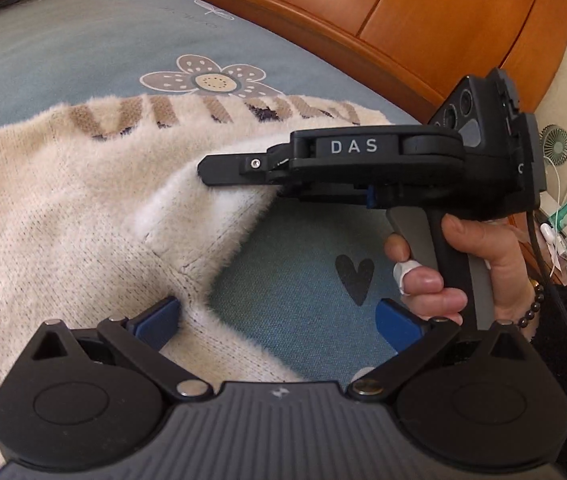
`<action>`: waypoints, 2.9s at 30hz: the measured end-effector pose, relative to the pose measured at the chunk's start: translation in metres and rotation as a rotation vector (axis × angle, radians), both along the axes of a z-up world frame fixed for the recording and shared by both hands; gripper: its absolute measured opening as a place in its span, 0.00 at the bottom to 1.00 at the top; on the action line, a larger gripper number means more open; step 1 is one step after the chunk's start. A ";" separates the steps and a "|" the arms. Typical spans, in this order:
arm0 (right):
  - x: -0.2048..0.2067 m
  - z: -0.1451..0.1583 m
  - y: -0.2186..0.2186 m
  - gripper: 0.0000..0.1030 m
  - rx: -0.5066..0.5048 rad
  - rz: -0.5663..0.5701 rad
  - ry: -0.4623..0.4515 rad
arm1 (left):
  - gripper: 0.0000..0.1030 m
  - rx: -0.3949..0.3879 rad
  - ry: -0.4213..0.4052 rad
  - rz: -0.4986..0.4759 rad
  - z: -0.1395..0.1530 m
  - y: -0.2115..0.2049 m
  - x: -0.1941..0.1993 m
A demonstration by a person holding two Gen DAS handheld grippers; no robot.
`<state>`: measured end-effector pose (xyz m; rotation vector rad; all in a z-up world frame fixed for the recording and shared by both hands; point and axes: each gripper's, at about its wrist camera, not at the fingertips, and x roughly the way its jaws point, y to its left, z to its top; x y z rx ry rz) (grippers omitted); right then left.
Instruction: Fold clothes
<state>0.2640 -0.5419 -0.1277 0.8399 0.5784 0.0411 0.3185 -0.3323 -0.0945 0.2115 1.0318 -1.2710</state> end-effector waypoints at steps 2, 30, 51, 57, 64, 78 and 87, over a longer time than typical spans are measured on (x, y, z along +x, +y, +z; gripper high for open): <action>-0.002 0.002 0.003 0.25 0.010 0.000 0.023 | 0.99 -0.003 0.022 0.022 0.006 0.010 0.001; -0.096 -0.005 -0.103 0.18 0.074 -0.500 0.011 | 0.99 -0.051 0.058 0.180 0.001 0.103 -0.059; -0.102 0.076 -0.095 0.62 -0.111 -0.518 0.009 | 0.99 -0.047 0.066 0.197 0.007 0.100 -0.054; -0.022 0.067 -0.009 0.67 0.002 -0.020 -0.048 | 0.99 -0.037 -0.015 0.236 0.035 0.126 -0.062; 0.008 0.029 0.033 0.57 -0.082 0.109 0.124 | 0.99 0.008 -0.024 0.290 0.032 0.148 -0.060; -0.015 0.064 0.051 0.67 -0.141 0.131 0.053 | 0.99 0.188 -0.225 0.353 0.029 0.180 -0.079; 0.004 0.047 0.122 0.64 -0.198 0.321 0.180 | 0.99 0.284 -0.240 0.426 0.016 0.222 -0.086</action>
